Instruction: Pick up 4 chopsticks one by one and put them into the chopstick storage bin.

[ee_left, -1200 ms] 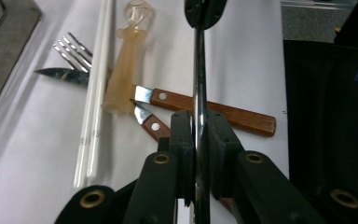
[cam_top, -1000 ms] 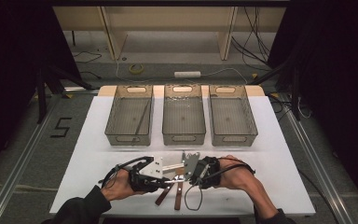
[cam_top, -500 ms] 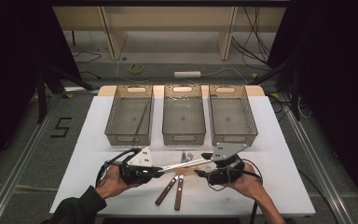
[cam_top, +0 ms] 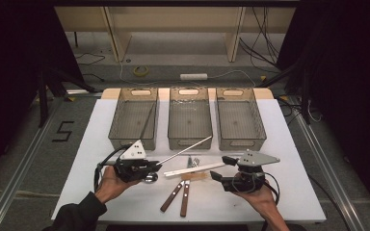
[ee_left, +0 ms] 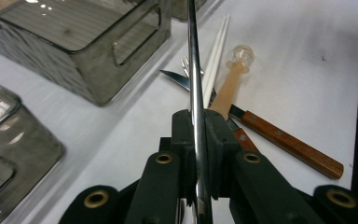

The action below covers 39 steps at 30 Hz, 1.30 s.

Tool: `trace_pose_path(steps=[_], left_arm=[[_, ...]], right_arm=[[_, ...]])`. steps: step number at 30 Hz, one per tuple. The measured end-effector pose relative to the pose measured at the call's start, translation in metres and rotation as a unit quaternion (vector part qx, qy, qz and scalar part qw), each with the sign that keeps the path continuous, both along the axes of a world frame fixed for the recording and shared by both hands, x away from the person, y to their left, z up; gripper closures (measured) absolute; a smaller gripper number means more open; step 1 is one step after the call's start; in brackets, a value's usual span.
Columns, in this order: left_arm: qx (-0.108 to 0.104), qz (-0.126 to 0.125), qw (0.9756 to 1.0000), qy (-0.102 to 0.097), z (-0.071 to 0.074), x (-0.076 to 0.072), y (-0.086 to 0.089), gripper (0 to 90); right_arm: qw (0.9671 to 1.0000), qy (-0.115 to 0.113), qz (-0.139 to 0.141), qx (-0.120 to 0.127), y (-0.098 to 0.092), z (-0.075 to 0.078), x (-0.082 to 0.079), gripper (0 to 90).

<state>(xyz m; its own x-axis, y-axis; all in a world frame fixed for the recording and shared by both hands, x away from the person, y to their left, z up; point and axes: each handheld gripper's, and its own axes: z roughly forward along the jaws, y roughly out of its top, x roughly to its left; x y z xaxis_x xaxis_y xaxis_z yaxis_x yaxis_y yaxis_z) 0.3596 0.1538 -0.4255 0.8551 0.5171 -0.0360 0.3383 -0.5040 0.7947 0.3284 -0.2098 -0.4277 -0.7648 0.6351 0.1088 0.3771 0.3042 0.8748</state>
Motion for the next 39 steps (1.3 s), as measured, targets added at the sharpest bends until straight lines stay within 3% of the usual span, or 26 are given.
trace_pose_path(steps=[12, 20, 25, 31, 39], left_arm=[[-0.025, 0.074, 0.9970, -0.005, 0.004, 0.009, 0.020, 83.3], [-0.044, 0.115, 0.9924, -0.012, 0.008, 0.020, 0.035, 83.2], [-0.053, 0.149, 0.9871, -0.025, 0.013, 0.029, 0.045, 83.2], [-0.052, 0.196, 0.9788, -0.032, 0.014, 0.048, 0.058, 83.2], [-0.041, 0.248, 0.9677, -0.023, 0.012, 0.073, 0.073, 83.2]], right_arm=[[0.9995, -0.006, -0.022, 0.022, -0.002, 0.000, -0.005, 30.1], [0.9995, 0.000, -0.020, 0.022, 0.000, -0.002, -0.005, 28.5], [0.9995, 0.005, -0.021, 0.023, 0.000, -0.003, -0.004, 27.6], [0.9994, 0.006, -0.022, 0.025, 0.001, -0.002, -0.005, 25.2], [0.9995, 0.005, -0.020, 0.022, 0.003, -0.003, -0.006, 25.0]])
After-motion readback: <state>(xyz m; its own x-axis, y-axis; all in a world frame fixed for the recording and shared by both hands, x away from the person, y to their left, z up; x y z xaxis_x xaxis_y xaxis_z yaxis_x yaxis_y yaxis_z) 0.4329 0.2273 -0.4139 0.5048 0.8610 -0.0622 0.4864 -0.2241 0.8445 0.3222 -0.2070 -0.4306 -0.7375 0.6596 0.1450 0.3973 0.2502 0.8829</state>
